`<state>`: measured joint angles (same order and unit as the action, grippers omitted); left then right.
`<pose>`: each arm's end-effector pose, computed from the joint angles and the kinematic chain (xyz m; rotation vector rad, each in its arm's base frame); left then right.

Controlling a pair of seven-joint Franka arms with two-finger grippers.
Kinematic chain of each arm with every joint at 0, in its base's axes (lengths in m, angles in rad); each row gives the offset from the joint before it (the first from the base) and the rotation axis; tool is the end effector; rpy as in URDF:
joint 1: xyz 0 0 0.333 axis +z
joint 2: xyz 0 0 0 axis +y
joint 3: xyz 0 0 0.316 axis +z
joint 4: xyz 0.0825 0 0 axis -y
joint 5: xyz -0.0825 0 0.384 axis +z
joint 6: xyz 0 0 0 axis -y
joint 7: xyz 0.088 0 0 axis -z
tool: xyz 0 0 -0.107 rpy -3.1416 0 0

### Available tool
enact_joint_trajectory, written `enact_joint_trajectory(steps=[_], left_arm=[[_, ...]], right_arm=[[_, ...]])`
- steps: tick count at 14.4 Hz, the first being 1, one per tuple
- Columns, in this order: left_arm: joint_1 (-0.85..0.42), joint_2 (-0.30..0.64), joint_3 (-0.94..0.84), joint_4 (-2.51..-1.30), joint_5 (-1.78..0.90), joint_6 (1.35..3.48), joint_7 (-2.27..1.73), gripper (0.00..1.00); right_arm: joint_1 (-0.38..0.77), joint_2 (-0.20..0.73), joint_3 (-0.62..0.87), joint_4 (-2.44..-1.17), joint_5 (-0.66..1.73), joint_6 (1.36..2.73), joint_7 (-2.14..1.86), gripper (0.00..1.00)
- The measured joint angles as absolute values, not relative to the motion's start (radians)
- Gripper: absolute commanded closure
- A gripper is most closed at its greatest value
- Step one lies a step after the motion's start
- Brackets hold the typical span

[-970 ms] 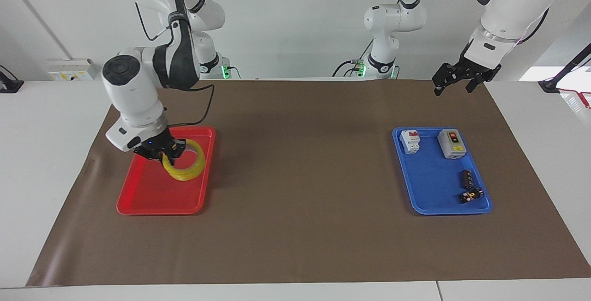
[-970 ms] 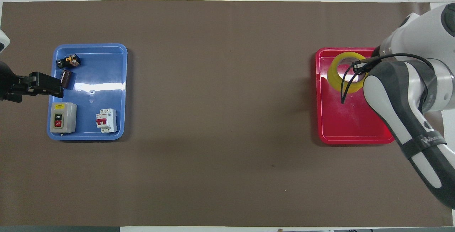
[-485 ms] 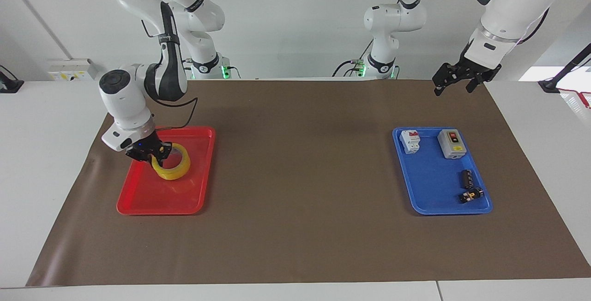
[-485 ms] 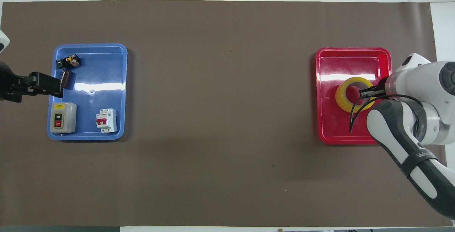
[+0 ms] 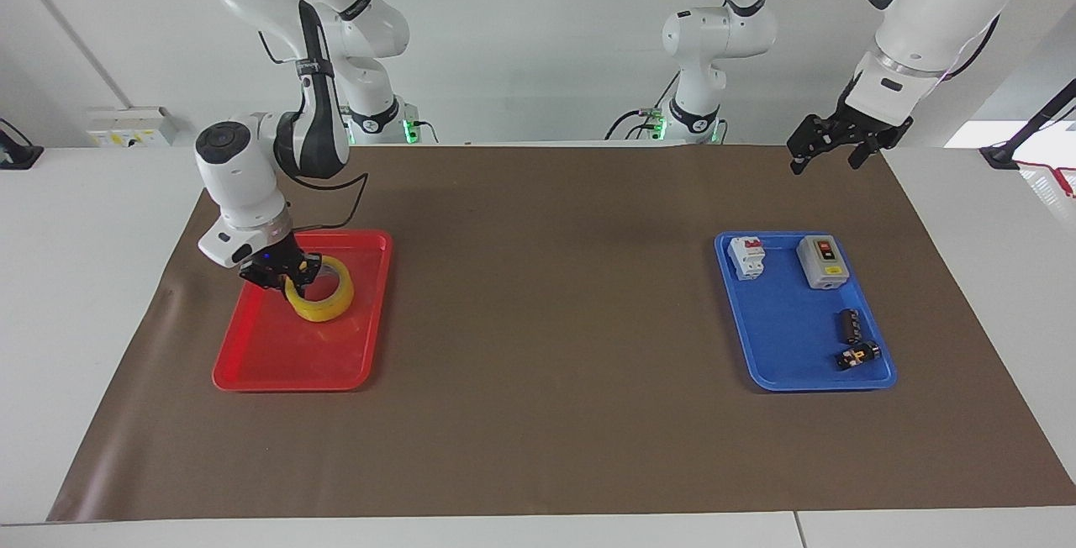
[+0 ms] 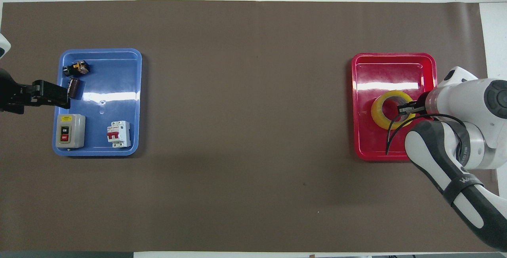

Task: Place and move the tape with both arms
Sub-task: 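Open the right gripper and withdraw it from the red tray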

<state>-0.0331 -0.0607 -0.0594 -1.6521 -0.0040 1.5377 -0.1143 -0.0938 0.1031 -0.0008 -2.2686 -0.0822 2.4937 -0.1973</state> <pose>0.5286 -0.0504 0.6164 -3.1351 -0.0345 0.0840 0.5391 -0.0507 0.3250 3.0555 0.2530 0.1732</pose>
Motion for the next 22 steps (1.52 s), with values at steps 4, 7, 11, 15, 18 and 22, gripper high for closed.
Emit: enact_joint_trajectory(steps=[4, 7, 11, 15, 18, 22], left_arm=[[-0.033, -0.061, -0.059, -1.652, -0.004, 1.538, -0.114, 0.0], [-0.033, -0.061, -0.059, -1.652, -0.004, 1.538, -0.114, 0.0], [-0.033, -0.061, -0.059, -1.652, -0.004, 1.538, -0.114, 0.0], [-0.033, -0.061, -0.059, -1.652, -0.004, 1.538, -0.114, 0.0], [-0.033, -0.061, -0.059, -1.652, -0.004, 1.538, -0.114, 0.0], [-0.033, -0.061, -0.059, -1.652, -0.004, 1.538, -0.114, 0.0]], right_arm=[[-0.097, 0.103, -0.002, -2.237, -0.082, 2.503, -0.172, 0.0], [-0.091, 0.091, 0.005, -2.083, -0.082, 2.325, -0.159, 0.0], [-0.047, 0.069, 0.009, -1.843, -0.082, 2.023, -0.074, 0.0], [0.013, 0.04, 0.012, -1.704, -0.083, 1.784, 0.056, 0.0], [0.015, 0.008, 0.013, -1.578, -0.082, 1.603, 0.082, 0.0], [0.01, -0.046, 0.013, -1.523, -0.082, 1.475, 0.082, 0.0]])
